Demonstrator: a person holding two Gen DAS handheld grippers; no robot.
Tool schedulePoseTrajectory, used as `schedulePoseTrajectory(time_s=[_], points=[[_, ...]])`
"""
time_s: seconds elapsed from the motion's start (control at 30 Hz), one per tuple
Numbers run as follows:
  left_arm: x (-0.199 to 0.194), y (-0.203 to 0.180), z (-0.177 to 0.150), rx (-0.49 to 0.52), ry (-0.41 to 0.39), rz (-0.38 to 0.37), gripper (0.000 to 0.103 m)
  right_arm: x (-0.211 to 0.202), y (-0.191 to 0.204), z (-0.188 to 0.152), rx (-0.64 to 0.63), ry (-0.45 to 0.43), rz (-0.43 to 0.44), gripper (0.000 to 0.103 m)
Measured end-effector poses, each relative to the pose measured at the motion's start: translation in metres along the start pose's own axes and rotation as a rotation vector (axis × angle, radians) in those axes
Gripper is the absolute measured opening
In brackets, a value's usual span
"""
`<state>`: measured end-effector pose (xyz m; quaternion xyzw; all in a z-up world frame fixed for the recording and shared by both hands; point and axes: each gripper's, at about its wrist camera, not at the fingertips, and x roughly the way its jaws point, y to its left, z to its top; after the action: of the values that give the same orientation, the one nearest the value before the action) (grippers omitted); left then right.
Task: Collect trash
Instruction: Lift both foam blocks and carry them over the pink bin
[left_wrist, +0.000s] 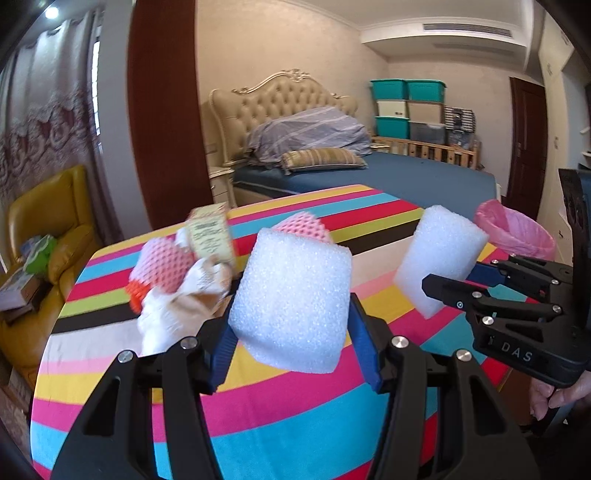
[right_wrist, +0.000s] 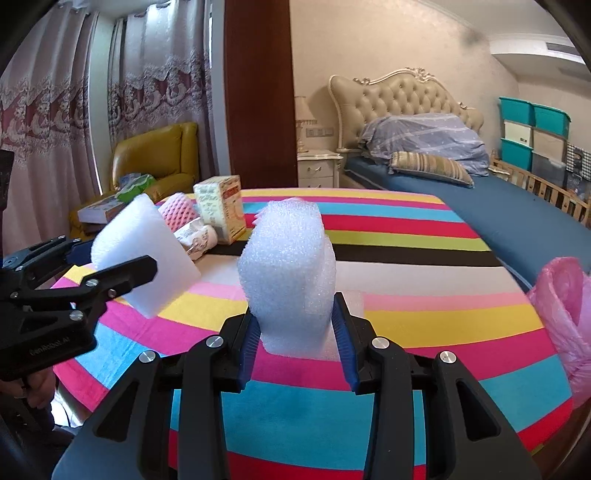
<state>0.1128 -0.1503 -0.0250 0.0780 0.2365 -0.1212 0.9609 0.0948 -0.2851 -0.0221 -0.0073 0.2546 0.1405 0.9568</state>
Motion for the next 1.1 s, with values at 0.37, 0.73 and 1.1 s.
schedulePoseTrajectory(time_s=[0.37,0.73,1.1], points=[[0.033,-0.06,0.026,0.07,-0.028,-0.113,0.054,-0.03,-0.062,-0.002,0.061,-0.06,-0.124,0.037],[0.071,-0.144,0.053,0.108,-0.002,-0.27,0.054,-0.074,-0.154,-0.021,0.15,-0.082,-0.313,0.037],[0.116,-0.243,0.084,0.163,0.009,-0.428,0.054,-0.101,-0.244,-0.031,0.235,-0.1,-0.439,0.037]])
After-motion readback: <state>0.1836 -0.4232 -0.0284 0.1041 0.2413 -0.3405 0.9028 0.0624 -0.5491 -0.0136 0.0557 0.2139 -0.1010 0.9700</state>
